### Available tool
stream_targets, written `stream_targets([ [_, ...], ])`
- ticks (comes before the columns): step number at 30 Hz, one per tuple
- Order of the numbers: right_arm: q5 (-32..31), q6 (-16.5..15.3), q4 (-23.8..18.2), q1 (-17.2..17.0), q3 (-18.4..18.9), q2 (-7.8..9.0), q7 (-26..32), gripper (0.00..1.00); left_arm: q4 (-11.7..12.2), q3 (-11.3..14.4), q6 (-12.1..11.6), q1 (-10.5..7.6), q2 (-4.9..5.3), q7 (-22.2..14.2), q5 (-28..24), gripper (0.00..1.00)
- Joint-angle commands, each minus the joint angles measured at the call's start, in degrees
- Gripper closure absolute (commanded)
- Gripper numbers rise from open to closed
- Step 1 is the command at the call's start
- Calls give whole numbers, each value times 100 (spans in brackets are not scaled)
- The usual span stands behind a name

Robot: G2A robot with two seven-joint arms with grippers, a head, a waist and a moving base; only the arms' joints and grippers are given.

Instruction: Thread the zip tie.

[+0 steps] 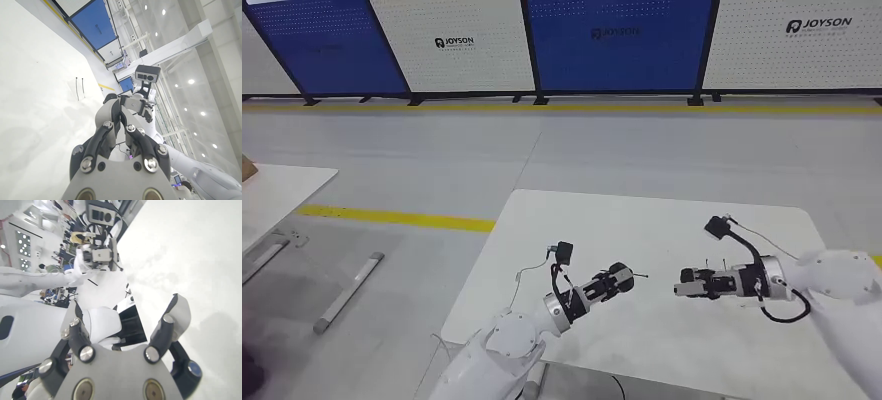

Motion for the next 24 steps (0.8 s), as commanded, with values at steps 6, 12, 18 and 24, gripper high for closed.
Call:
stream_targets([
  [6,132,0,-365,-720,637,-80,-1,0,0,0,0,0,0,0,0,100],
  [12,102,0,240,-336,182,-386,-1,0,0,0,0,0,0,0,0,100],
  [18,233,0,1162,260,-456,-749,-1,0,0,0,0,0,0,0,0,100],
  [24,233,0,1162,260,-456,-749,-1,0,0,0,0,0,0,0,0,100],
])
